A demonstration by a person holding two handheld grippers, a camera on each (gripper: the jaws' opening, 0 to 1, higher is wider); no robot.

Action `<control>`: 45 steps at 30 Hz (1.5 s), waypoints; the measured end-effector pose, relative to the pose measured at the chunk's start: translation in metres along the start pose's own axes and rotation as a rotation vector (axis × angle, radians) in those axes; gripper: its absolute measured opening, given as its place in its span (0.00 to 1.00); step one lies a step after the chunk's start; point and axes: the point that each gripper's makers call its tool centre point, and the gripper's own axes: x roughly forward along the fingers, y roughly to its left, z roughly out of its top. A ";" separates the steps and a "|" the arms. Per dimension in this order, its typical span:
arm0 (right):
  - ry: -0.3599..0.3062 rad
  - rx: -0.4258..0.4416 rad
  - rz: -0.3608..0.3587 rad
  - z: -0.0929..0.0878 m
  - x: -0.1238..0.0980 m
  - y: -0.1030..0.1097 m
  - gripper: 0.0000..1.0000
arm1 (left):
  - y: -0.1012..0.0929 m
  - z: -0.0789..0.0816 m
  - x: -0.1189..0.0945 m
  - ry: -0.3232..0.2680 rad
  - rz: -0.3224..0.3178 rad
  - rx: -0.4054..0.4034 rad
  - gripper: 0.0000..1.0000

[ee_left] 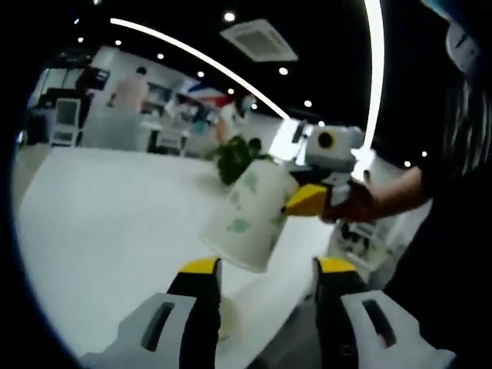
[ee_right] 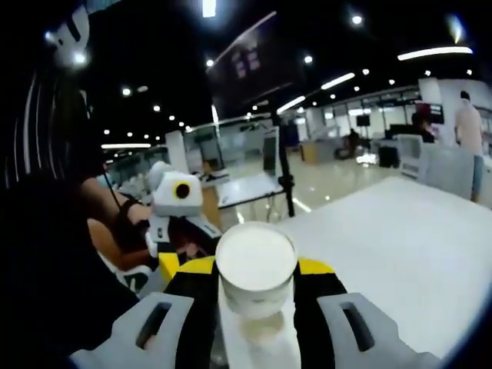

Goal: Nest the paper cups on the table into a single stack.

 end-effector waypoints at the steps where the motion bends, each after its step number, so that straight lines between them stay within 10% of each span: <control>1: 0.000 0.002 0.001 -0.001 0.000 0.000 0.35 | 0.000 0.001 0.000 -0.004 -0.002 -0.004 0.44; 45: -0.065 0.148 0.132 -0.019 -0.011 0.031 0.33 | -0.029 0.033 -0.029 -0.070 -0.210 -0.143 0.03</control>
